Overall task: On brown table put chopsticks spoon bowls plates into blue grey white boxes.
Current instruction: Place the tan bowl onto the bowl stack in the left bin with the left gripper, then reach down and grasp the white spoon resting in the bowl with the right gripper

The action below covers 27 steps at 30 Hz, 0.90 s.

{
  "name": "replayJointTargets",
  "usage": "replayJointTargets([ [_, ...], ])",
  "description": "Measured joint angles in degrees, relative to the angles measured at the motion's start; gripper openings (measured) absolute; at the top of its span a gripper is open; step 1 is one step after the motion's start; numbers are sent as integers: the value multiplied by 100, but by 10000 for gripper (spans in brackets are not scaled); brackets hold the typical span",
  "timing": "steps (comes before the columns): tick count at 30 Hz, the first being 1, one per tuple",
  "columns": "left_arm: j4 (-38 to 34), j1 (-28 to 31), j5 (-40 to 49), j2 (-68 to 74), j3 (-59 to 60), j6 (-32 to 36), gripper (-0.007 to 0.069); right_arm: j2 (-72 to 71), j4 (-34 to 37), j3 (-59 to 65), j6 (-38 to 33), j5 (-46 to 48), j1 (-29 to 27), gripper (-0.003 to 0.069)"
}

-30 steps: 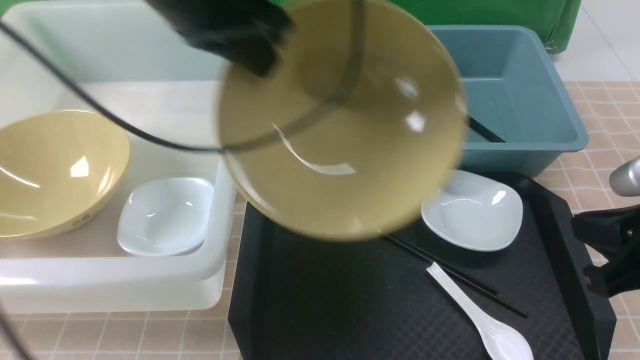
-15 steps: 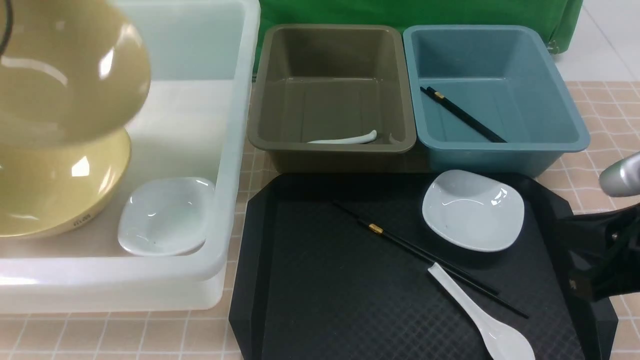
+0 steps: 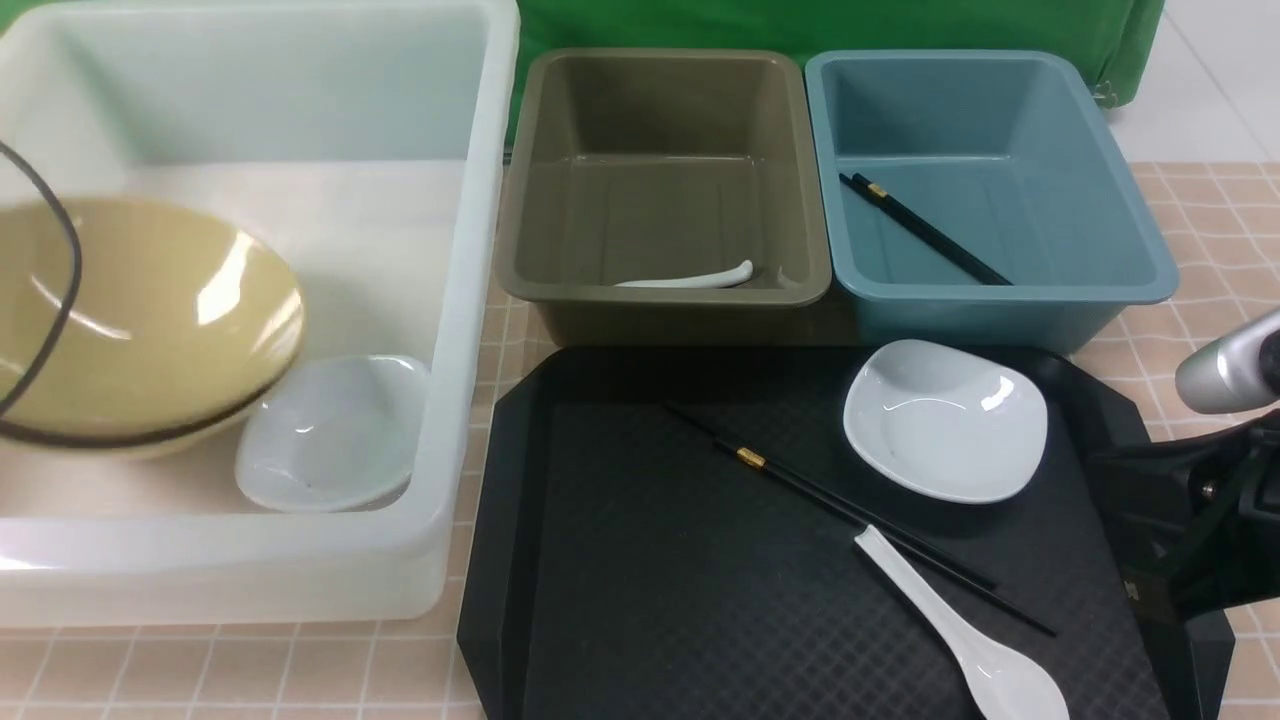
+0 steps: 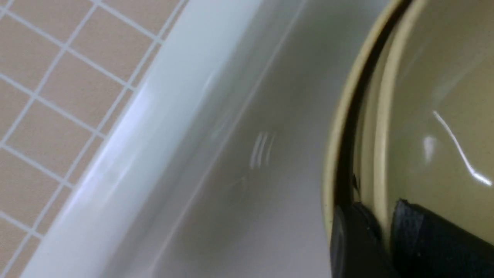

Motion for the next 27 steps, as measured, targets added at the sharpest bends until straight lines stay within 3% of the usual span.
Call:
replayJointTargets([
  [7,9,0,259,-152,0,-7,468,0,0,0,0,173,0,117],
  [12,3,0,437,-612,-96,-34,552,0,0,0,0,191,0,121],
  [16,-648,-99,427,-1410,-122,166,524,0,0,0,0,199,0,120],
  [22,-2482,-1259,-344,-2718,656,1567,332,57,0,0,0,200,0,125],
  [23,-2482,-1305,-344,-2758,702,1626,324,68,0,0,0,200,0,125],
  [24,-2791,-1695,-583,-3109,1147,2115,262,191,0,0,0,226,0,129],
  [27,-2914,-2058,-886,-3528,1764,2694,176,435,76,0,0,373,0,153],
])
